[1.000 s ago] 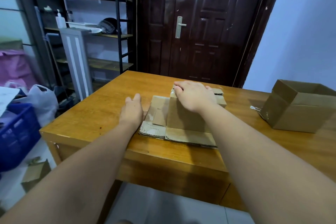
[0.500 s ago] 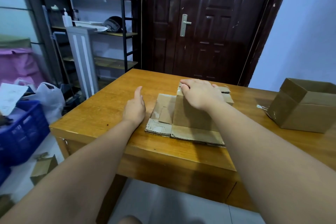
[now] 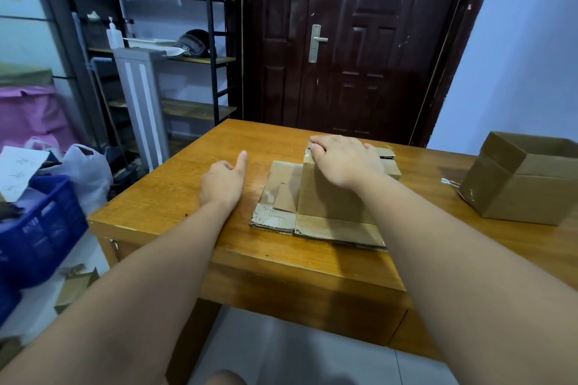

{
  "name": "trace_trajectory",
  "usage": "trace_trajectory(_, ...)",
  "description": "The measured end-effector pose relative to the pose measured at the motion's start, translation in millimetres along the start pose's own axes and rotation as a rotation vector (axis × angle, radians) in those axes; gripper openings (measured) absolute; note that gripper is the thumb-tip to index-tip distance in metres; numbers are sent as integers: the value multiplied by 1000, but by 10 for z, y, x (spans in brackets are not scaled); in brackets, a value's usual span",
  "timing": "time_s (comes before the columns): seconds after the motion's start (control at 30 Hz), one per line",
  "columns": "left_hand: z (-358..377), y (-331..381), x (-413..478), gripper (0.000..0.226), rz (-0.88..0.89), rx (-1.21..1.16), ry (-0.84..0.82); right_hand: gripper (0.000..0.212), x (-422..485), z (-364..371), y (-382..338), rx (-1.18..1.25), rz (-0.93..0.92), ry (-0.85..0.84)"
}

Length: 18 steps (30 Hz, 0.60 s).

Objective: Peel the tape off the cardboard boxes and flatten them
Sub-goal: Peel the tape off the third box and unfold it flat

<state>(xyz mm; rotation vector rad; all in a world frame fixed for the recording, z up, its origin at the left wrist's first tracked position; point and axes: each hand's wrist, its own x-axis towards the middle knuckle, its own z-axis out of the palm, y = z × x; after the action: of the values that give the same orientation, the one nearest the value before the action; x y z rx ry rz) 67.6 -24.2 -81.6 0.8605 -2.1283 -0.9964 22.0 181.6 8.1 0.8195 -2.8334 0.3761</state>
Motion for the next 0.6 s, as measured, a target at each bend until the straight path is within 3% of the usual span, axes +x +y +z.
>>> trace_trajectory(0.17, 10, 121, -20, 22, 47, 85, -60, 48, 3, 1, 4, 1, -3, 2)
trace_trajectory(0.33, 8, 92, 70, 56, 40, 36, -172, 49, 9, 12, 11, -7, -6, 6)
trace_trajectory(0.5, -110, -1, 122, 34, -20, -40, -78, 49, 19, 22, 19, -5, -7, 9)
trace_trajectory(0.6, -185, -59, 127, 65, -18, 167, -83, 49, 24, 22, 15, -4, -9, 9)
